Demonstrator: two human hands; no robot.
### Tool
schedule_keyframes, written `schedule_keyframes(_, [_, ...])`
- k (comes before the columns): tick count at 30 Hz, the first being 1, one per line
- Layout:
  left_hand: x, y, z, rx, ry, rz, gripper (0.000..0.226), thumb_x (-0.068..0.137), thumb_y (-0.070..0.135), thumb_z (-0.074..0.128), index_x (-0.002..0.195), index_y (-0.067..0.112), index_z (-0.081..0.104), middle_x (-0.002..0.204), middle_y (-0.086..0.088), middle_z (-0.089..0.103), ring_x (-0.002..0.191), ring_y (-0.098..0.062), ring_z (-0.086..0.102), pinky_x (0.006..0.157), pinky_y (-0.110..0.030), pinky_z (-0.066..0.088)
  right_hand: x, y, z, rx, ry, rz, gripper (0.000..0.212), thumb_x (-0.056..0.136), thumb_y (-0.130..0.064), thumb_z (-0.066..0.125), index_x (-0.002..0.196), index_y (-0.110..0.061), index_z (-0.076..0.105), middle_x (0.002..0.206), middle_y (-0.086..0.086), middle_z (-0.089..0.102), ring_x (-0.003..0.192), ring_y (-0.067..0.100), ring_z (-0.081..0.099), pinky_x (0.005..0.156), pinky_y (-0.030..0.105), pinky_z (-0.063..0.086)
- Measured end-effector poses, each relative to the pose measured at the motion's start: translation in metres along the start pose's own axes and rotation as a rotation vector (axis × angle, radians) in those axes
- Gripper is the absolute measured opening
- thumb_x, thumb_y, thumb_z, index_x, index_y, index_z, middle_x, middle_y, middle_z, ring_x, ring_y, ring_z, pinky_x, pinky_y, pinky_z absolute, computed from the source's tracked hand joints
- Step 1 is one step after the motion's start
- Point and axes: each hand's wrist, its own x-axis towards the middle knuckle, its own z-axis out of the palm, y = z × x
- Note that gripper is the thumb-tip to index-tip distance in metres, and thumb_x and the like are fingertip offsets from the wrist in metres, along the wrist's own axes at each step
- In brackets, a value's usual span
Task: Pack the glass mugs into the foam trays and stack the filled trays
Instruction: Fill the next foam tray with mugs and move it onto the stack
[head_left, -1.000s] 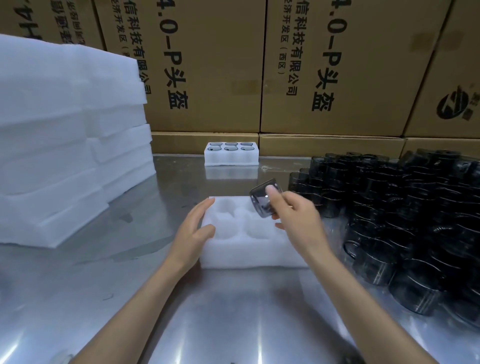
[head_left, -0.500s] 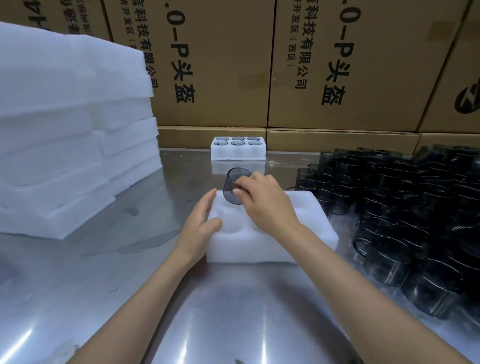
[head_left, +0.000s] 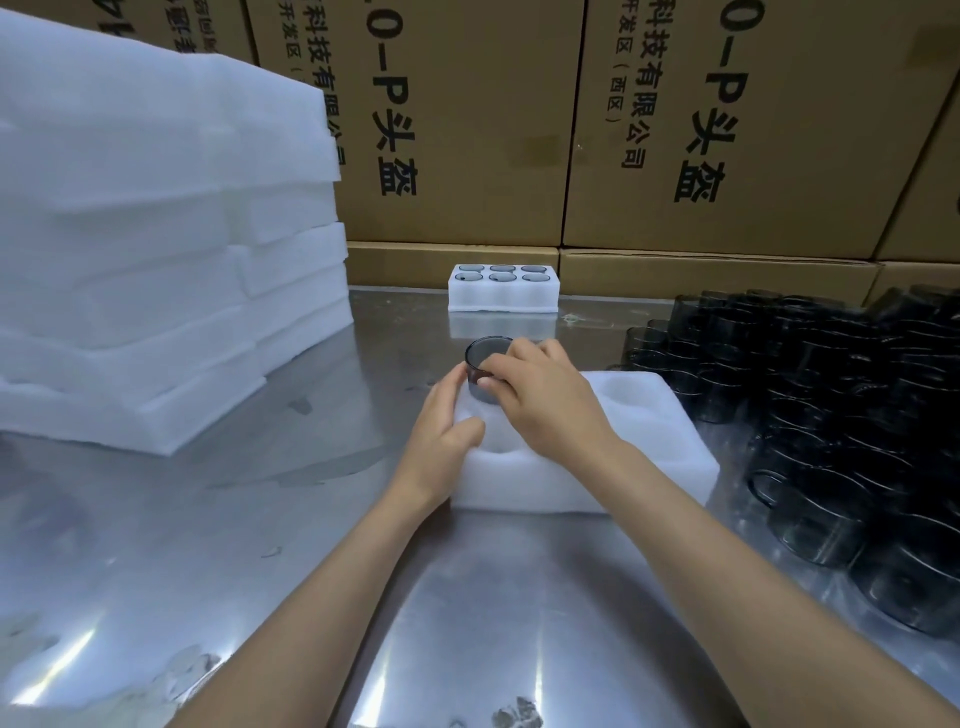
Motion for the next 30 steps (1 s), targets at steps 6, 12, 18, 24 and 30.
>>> schedule_keyframes(6, [0.0, -0.002, 0.0, 0.01, 0.029, -0.042, 0.078, 0.06, 0.018, 0.039, 0.138, 0.018, 0.036, 0.135, 0.013, 0.04, 0.132, -0.006, 0.03, 0.106, -0.021, 0.025, 0.0, 0.003, -0.001, 0.024, -0.046, 0.039, 0.025, 0.1, -0.037, 0.037, 0.11, -0.029, 0.059, 0.09, -0.011, 0.04, 0.096, 0.019, 0.037, 0.073, 0.034, 0.039])
schedule_keyframes(12, [0.005, -0.001, -0.009, 0.004, 0.001, -0.033, 0.072, 0.063, 0.02, 0.042, 0.135, 0.024, 0.042, 0.139, 0.007, 0.042, 0.133, -0.01, 0.034, 0.112, -0.032, 0.028, -0.004, 0.008, -0.005, 0.229, 0.053, 0.081, 0.036, 0.1, -0.028, 0.03, 0.127, -0.032, 0.054, 0.125, -0.016, 0.052, 0.108, 0.008, 0.037, 0.084, 0.027, 0.035])
schedule_keyframes(18, [0.004, 0.004, -0.02, 0.227, -0.026, 0.176, 0.069, 0.073, 0.02, 0.034, 0.141, 0.031, 0.028, 0.144, 0.026, 0.021, 0.13, 0.02, 0.016, 0.108, -0.006, 0.011, -0.005, 0.011, -0.008, 0.279, -0.029, 0.14, 0.047, 0.1, -0.025, 0.026, 0.147, -0.028, 0.03, 0.154, -0.017, 0.023, 0.139, 0.002, 0.015, 0.103, 0.019, 0.017])
schedule_keyframes(24, [0.006, -0.001, -0.021, 0.516, -0.202, 0.187, 0.064, 0.08, 0.03, 0.022, 0.144, 0.035, 0.021, 0.145, 0.031, 0.009, 0.138, 0.009, 0.002, 0.113, -0.026, -0.006, -0.008, 0.006, -0.006, 0.047, -0.249, 0.116, 0.049, 0.1, -0.027, 0.02, 0.148, -0.023, 0.029, 0.158, -0.01, 0.013, 0.145, 0.006, 0.009, 0.113, 0.027, 0.014])
schedule_keyframes(30, [0.007, -0.004, -0.02, 0.55, -0.209, 0.119, 0.065, 0.08, 0.034, 0.019, 0.142, 0.031, 0.037, 0.15, 0.019, 0.028, 0.143, -0.001, 0.011, 0.113, -0.028, -0.002, -0.006, 0.004, -0.009, 0.0, -0.434, 0.152, 0.049, 0.101, -0.031, 0.014, 0.148, -0.03, 0.029, 0.159, -0.011, 0.011, 0.145, 0.008, 0.009, 0.112, 0.033, 0.017])
